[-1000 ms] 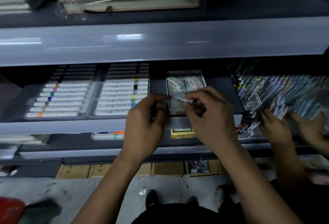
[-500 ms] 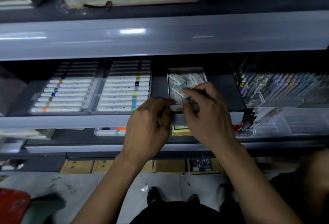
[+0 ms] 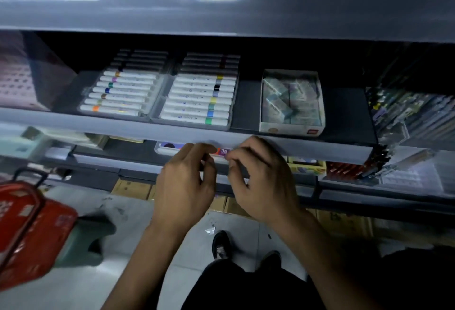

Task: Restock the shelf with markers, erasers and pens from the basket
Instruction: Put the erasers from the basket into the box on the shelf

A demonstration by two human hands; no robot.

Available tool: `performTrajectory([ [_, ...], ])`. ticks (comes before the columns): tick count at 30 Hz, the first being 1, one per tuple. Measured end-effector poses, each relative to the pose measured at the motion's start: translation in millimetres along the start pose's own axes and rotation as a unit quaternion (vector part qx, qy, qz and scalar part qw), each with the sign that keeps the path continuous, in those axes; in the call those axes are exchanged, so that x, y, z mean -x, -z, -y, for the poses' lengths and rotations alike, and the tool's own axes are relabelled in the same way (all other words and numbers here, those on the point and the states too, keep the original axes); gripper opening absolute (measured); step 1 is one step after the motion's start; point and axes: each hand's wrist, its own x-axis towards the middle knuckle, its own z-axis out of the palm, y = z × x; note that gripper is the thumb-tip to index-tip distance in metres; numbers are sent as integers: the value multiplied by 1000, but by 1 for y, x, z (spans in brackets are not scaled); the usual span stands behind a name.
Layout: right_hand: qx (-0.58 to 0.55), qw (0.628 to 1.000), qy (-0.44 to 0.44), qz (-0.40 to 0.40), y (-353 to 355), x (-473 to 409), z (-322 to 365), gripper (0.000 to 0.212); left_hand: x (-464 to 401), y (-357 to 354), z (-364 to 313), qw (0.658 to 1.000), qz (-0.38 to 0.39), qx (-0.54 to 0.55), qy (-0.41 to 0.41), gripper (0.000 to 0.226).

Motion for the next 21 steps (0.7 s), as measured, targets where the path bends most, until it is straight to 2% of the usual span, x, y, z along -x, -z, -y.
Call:
performTrajectory([
  [8, -35, 987, -8, 158, -57, 22, 4, 16, 67, 22, 45, 988, -6, -83, 134, 11],
  [14, -12, 976, 7, 216, -94, 25, 34, 15, 103, 47, 81, 970, -13, -111, 217, 18],
  [21, -3, 962, 23, 271, -153, 27, 102, 14, 139, 104, 153, 958, -35, -103, 267, 21],
])
